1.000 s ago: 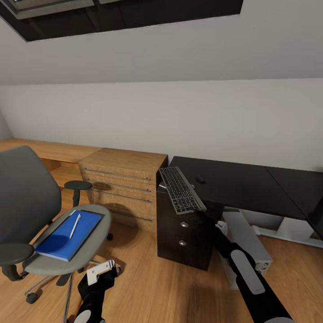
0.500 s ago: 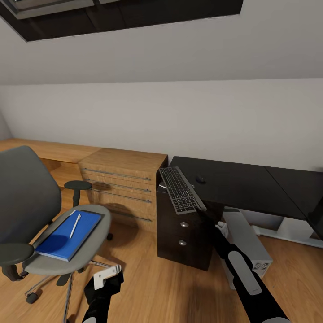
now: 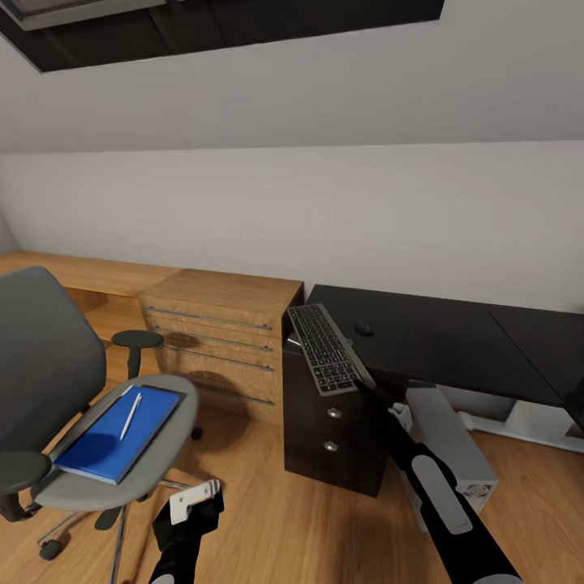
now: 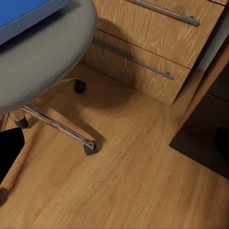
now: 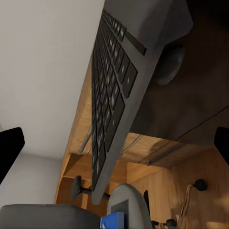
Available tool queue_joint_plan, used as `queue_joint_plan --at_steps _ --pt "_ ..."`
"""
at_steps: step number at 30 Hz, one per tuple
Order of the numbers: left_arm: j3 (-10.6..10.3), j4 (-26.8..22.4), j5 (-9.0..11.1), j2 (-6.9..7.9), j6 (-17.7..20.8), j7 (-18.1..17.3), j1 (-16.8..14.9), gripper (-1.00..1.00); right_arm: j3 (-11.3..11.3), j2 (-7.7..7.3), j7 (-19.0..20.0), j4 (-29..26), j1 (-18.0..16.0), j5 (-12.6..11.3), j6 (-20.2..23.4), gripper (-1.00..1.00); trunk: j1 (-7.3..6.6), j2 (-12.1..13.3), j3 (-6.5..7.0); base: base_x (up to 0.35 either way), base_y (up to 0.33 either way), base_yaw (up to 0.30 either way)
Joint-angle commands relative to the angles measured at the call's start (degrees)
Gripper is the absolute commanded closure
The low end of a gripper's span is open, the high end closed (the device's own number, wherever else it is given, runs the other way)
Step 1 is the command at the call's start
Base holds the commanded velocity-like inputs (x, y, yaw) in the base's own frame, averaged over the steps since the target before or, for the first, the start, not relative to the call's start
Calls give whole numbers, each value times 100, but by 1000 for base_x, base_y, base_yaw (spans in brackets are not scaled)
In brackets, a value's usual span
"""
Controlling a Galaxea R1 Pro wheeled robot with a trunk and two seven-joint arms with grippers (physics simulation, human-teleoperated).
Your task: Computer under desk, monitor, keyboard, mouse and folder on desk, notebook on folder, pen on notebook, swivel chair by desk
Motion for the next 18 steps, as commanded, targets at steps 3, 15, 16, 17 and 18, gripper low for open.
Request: queue_joint_plan --at_steps 3,15,16,17,18 --pt "-8 -11 33 1 19 32 0 -100 7 11 3 20 -3 -57 32 -100 0 -2 -4 12 0 0" --pt "-8 -11 36 4 14 31 0 -100 -4 141 -6 83 -7 -72 52 -100 0 -2 -4 116 50 0" --pt "-8 -11 36 5 13 31 0 -100 -3 142 -6 88 -6 -72 52 -100 0 -2 -4 34 15 0" --pt "-8 -11 36 7 11 31 0 -100 -6 144 -5 94 -7 -75 53 -100 0 -2 -4 69 45 0" --pt "-8 -11 35 8 10 31 0 -100 -8 145 -2 99 -7 -77 53 -100 0 -2 -4 138 100 0"
